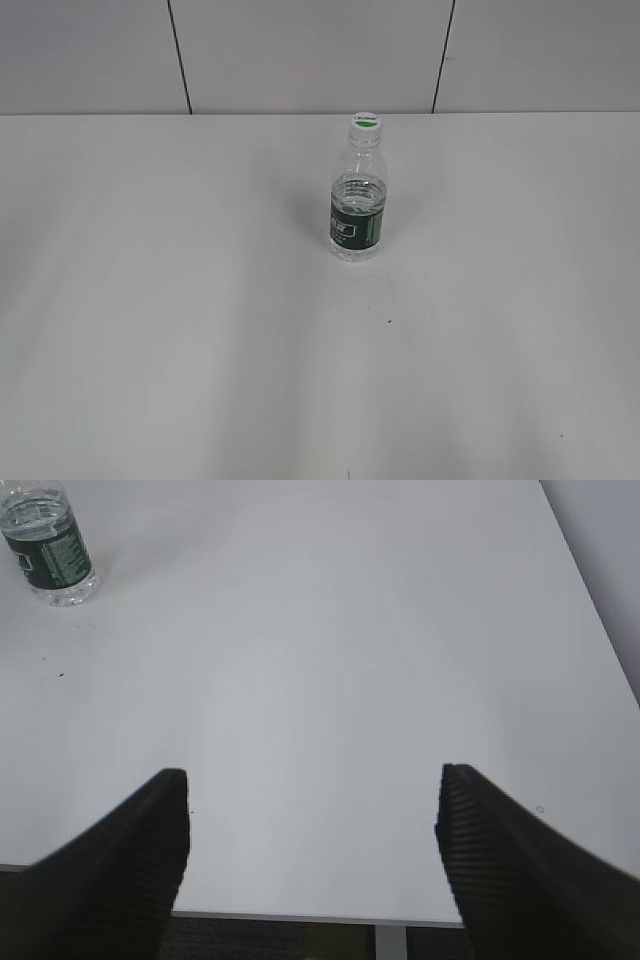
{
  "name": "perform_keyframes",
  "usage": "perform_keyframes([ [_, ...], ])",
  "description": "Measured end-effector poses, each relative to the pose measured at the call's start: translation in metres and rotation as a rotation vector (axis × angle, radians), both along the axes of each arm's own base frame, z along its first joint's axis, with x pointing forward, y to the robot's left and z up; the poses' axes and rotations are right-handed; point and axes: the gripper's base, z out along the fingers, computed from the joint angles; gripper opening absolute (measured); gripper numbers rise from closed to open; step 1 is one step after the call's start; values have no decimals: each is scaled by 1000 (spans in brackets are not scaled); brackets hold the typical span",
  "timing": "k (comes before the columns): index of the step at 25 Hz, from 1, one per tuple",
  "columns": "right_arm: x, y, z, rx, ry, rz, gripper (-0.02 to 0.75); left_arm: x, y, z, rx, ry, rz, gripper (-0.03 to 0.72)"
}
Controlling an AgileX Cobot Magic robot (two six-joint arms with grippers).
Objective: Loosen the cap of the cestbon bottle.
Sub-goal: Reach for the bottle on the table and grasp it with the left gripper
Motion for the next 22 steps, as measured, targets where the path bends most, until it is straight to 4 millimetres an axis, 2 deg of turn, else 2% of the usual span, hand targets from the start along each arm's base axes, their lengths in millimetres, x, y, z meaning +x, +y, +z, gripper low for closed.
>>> perform_keyframes([
  [4, 0, 0, 0, 0, 0, 0, 587, 46, -4, -12, 27, -8, -11, 497],
  [10, 0, 0, 0, 0, 0, 0, 587, 85, -36, -28, 103, -166, -132, 496],
  [16, 0, 0, 0, 0, 0, 0, 587, 123, -71, -80, 121, -138, -230, 496],
  [22, 0, 0, 0, 0, 0, 0, 587, 151, -93, -143, 31, -87, -342, 496],
])
